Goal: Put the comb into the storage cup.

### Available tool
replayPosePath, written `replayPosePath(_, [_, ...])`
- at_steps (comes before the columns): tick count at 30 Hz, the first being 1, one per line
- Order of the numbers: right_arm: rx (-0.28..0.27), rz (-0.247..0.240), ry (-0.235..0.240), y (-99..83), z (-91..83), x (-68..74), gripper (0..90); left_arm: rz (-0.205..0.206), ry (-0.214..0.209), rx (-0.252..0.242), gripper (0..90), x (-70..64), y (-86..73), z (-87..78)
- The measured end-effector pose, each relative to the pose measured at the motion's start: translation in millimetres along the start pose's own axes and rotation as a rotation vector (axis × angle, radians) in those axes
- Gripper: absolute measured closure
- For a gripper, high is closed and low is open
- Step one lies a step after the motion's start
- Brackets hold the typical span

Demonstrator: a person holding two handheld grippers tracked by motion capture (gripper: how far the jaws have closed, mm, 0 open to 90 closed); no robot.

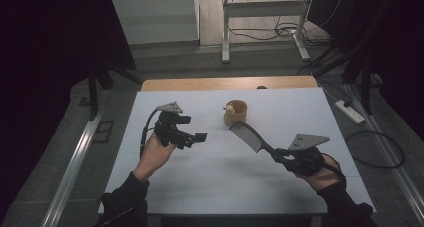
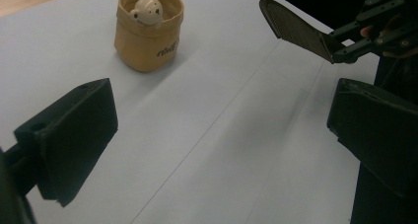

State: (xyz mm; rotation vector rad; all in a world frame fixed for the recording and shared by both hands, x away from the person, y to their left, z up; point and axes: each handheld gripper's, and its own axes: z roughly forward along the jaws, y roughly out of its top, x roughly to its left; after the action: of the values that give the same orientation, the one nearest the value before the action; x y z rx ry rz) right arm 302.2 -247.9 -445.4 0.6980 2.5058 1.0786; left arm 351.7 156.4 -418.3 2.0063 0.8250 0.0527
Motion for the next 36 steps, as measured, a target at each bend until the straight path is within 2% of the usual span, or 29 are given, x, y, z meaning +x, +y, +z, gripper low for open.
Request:
replayPosePath(11, [-0.012, -0.038, 0.004, 3.1, 3.7, 7.0, 72.6, -0.002, -0.025, -0.007, 0.0, 1.8, 9.7, 6.0])
replayPosePath(36, [-0.046, -0.093, 0.018, 9.4, 9.3, 18.8, 72.6, 0.000, -0.104, 0.011, 0.0, -8.6, 26.9, 26.5])
